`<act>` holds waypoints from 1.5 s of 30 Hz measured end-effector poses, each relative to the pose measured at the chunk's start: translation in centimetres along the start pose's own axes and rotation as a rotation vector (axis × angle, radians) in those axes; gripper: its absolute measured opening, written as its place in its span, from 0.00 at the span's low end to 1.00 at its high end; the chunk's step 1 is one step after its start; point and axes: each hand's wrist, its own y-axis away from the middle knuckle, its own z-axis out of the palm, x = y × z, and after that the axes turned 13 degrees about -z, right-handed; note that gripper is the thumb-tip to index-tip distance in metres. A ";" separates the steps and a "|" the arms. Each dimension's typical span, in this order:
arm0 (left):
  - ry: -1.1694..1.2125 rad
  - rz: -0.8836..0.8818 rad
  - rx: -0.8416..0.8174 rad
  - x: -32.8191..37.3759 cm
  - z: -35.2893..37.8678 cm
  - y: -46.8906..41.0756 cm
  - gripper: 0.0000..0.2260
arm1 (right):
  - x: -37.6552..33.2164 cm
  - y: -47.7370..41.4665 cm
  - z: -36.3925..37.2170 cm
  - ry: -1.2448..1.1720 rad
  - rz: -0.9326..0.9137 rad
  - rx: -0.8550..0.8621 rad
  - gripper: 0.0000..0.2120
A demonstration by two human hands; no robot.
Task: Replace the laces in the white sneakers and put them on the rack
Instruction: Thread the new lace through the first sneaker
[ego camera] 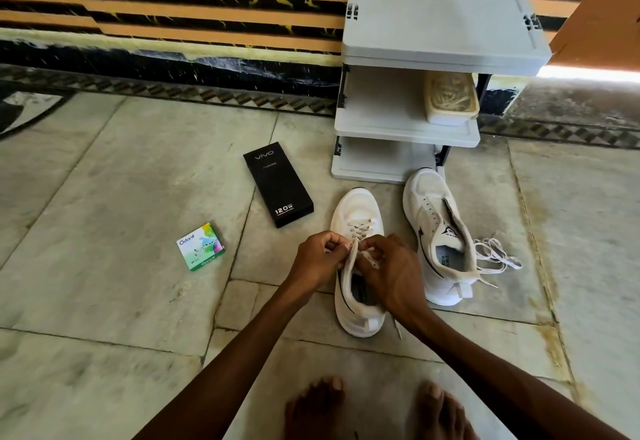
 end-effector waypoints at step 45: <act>-0.502 0.271 0.133 1.3 -1.1 1.9 0.09 | -0.8 -1.2 -0.5 -0.320 0.267 -0.061 0.05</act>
